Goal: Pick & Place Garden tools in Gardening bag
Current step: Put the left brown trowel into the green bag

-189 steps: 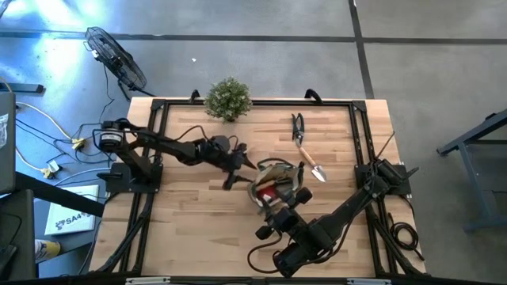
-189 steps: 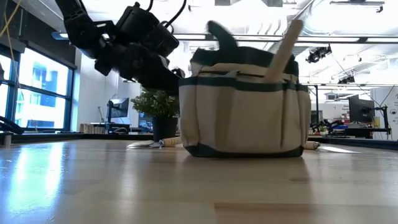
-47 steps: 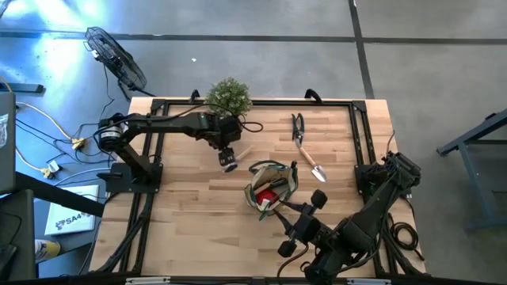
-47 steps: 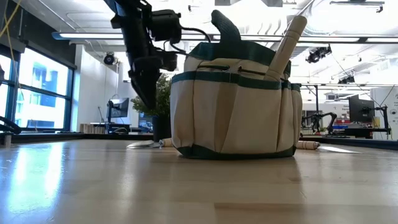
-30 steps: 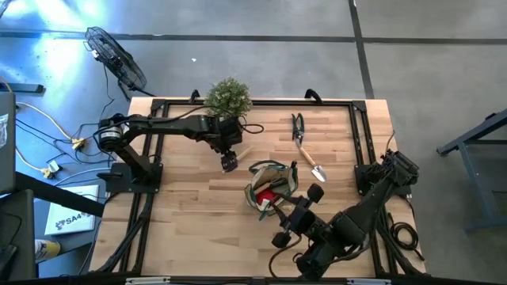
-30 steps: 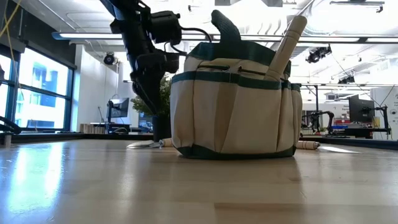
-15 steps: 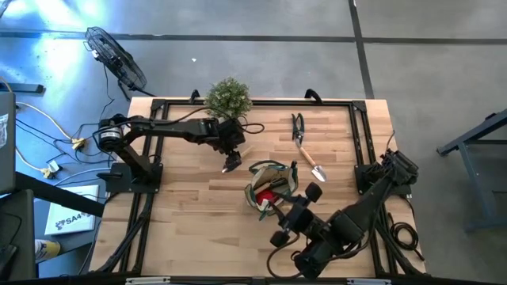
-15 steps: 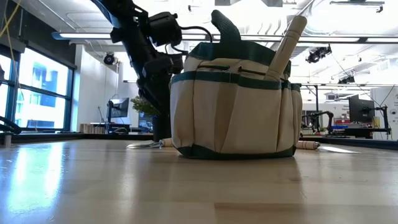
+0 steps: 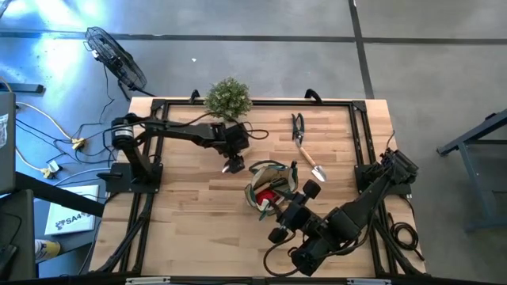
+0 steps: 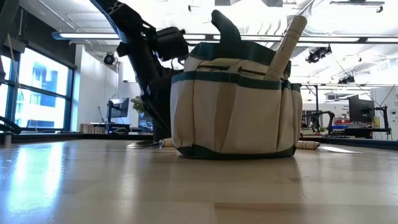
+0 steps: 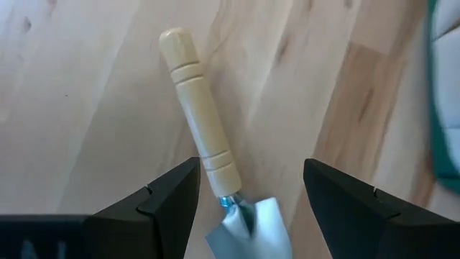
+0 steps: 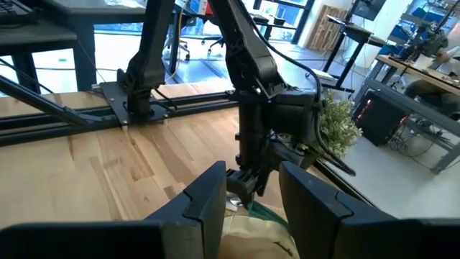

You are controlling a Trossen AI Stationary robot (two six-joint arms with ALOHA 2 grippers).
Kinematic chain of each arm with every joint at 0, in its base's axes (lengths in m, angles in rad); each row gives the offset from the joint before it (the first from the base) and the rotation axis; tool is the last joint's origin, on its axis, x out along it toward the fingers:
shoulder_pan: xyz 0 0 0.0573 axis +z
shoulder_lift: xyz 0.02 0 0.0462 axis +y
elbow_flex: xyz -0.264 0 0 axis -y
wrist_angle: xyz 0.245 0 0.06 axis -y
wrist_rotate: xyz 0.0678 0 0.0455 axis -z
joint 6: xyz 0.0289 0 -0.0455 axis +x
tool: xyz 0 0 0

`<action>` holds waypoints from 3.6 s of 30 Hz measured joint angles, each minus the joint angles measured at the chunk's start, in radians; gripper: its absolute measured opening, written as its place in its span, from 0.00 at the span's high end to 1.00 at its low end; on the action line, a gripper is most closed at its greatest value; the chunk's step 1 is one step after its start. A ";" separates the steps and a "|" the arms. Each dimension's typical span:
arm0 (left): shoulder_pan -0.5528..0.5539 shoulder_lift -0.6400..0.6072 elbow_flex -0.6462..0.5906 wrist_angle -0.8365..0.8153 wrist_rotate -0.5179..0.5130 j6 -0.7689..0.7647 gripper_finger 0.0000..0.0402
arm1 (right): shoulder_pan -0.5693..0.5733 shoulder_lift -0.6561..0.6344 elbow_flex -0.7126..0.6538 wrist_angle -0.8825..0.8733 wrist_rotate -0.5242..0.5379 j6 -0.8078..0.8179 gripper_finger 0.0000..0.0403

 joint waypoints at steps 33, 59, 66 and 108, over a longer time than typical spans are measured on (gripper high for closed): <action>0.001 0.055 0.000 0.023 -0.047 0.003 0.40 | 0.000 0.000 0.000 0.038 -0.054 0.001 0.70; 0.001 0.150 0.005 0.071 -0.061 0.027 0.49 | 0.000 0.000 0.000 0.061 -0.093 0.005 0.70; 0.001 0.156 0.005 0.083 -0.070 0.056 0.71 | 0.001 0.000 0.000 0.072 -0.106 0.005 0.70; -0.121 -0.508 0.000 -0.030 -0.066 0.055 0.85 | 0.290 0.003 0.000 0.272 0.219 -0.201 0.70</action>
